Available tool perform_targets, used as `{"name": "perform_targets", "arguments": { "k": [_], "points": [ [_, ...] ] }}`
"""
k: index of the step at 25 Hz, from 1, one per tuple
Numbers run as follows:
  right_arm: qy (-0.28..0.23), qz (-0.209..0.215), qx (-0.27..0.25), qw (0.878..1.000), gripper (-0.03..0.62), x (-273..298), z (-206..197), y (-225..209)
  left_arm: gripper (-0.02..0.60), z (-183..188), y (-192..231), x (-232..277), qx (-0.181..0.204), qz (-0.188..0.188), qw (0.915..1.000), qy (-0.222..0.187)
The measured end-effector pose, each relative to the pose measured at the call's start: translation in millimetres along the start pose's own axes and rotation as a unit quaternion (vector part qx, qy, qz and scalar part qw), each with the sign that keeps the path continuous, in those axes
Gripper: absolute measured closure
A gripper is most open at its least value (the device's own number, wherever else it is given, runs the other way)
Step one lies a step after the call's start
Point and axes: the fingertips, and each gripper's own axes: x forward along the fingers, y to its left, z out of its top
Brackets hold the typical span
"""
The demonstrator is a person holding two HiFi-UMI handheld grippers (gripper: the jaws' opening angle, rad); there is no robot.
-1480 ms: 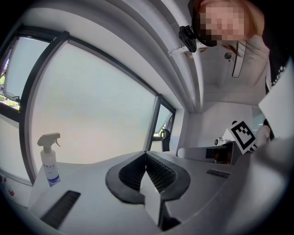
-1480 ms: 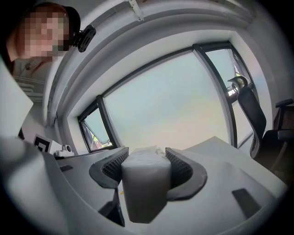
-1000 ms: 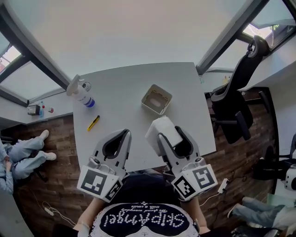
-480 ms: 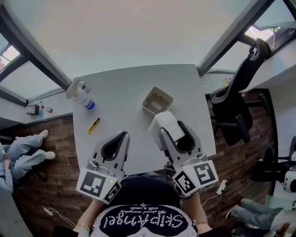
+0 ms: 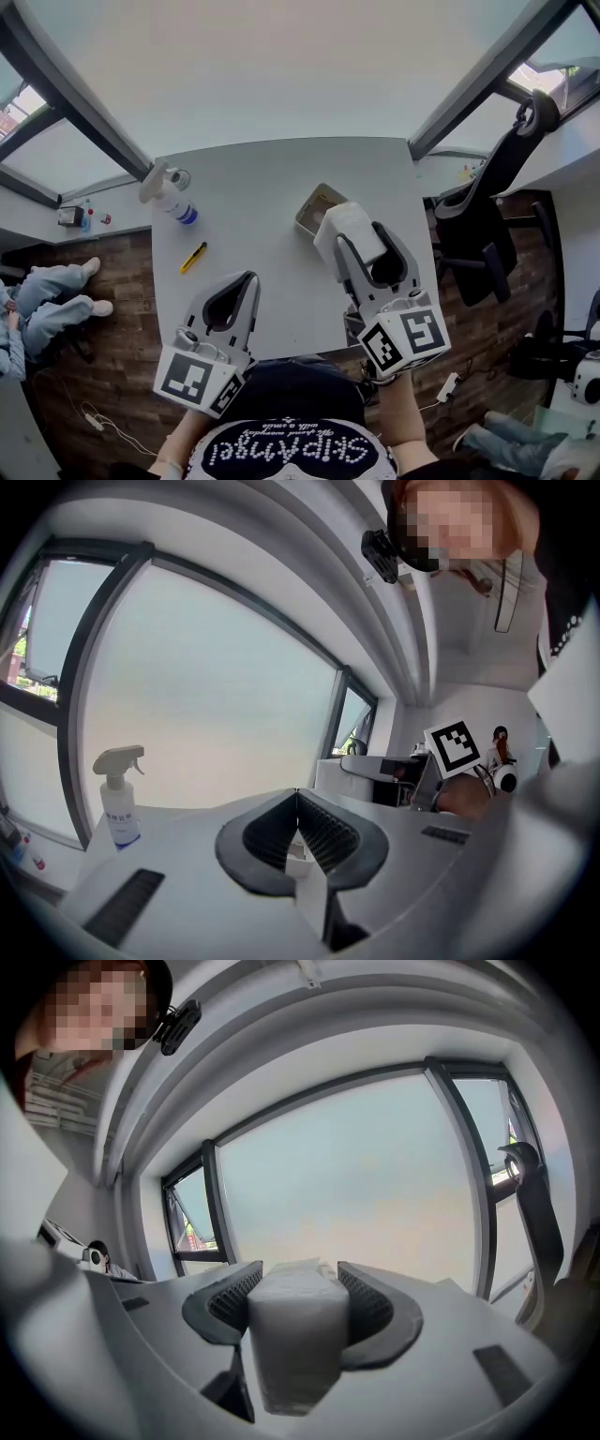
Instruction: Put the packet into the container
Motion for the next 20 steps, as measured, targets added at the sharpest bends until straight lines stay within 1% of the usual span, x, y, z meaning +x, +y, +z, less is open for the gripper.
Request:
{"name": "perform_targets", "arguments": {
  "k": [3,9,16,20],
  "points": [
    [0.001,-0.004,0.0,1.0,0.338,10.4,0.2,-10.5,0.574,-1.0,2.6,2.2,-0.003,0.008,1.0,0.003],
    [0.002,-0.018,0.018,1.0,0.338,31.9,-6.9,-30.4,0.574,-4.0,5.6,6.2,-0.007,0.021,0.9997,0.01],
    [0.007,-0.015,0.032,0.999,0.338,58.1,-25.6,-49.0,0.574,-5.9,7.7,8.1,-0.007,0.034,0.9993,0.016],
    [0.007,-0.014,0.027,1.0,0.338,72.9,-33.9,-57.9,0.574,-8.9,9.7,7.9,-0.008,0.04,0.9989,0.022]
  ]
}}
